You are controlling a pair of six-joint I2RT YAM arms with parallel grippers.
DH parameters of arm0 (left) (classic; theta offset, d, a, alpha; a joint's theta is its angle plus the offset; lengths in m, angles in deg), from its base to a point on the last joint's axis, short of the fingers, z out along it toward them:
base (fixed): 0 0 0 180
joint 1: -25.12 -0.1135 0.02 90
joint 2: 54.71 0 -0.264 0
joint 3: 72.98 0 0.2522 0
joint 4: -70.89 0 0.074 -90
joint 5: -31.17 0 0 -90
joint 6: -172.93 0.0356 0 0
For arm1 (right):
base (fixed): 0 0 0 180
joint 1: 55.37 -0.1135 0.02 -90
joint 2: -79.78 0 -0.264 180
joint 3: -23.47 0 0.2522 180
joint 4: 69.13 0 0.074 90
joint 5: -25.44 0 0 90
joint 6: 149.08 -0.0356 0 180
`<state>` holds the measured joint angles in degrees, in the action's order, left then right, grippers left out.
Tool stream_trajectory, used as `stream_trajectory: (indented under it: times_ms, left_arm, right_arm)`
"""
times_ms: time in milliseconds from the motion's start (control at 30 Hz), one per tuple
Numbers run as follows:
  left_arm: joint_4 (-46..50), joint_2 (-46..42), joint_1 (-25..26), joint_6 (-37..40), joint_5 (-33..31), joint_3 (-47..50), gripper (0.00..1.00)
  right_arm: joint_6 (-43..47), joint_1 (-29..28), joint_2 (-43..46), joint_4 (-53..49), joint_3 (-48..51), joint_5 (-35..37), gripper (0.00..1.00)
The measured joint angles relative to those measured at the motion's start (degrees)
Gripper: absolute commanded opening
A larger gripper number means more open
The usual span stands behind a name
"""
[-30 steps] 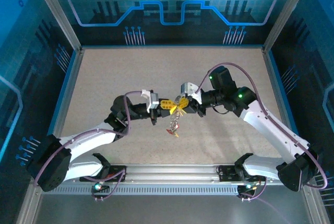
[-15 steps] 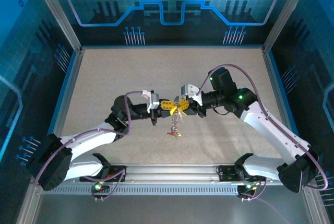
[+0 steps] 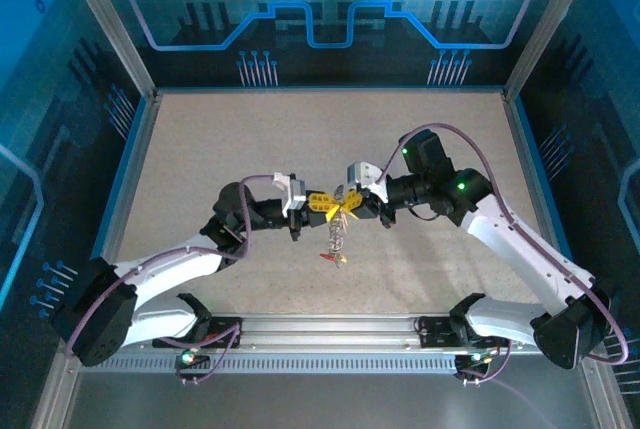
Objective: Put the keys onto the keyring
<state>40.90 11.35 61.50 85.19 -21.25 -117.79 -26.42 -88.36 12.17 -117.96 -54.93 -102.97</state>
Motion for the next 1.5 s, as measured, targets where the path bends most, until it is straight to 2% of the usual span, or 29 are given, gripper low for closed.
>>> stream_trajectory:
  times_ms: [300, 433, 533, 633, 700, 833, 1133, 1500]
  left_arm:
    - [16.9, -0.7, 0.0, 6.3, 0.4, -5.2, 0.22]
    - [24.3, -0.6, 0.0, 8.9, 0.7, -8.0, 0.16]
    - [28.3, -0.1, 0.1, 10.3, 1.1, -10.1, 0.0]
    - [30.3, 0.0, 0.2, 10.9, 1.3, -10.8, 0.0]
    - [30.4, 0.0, 0.2, 11.0, 1.3, -10.8, 0.0]
    - [27.2, -0.5, 0.2, 10.1, 1.5, -9.8, 0.0]
    - [17.4, -1.0, 0.2, 2.4, 2.4, -4.5, 0.0]
    - [4.7, -1.0, 0.2, -3.4, 2.6, -0.5, 0.0]
  right_arm:
    - [4.7, -3.4, -1.0, -5.9, -2.2, 8.2, 0.0]
    - [5.6, -4.5, -1.7, -7.1, -2.8, 10.9, 0.0]
    - [6.0, -5.0, -2.0, -7.8, -3.5, 12.5, 0.0]
    - [6.0, -5.0, -2.1, -8.2, -3.6, 13.0, 0.0]
    - [5.8, -4.8, -2.1, -8.3, -3.6, 12.7, 0.06]
    - [4.2, -3.1, -1.3, -6.5, -2.6, 9.0, 0.12]
    - [0.4, -1.2, 1.8, 0.3, 1.3, 1.0, 0.16]
    - [-0.8, -0.7, 2.5, 3.0, 3.5, -0.2, 0.19]
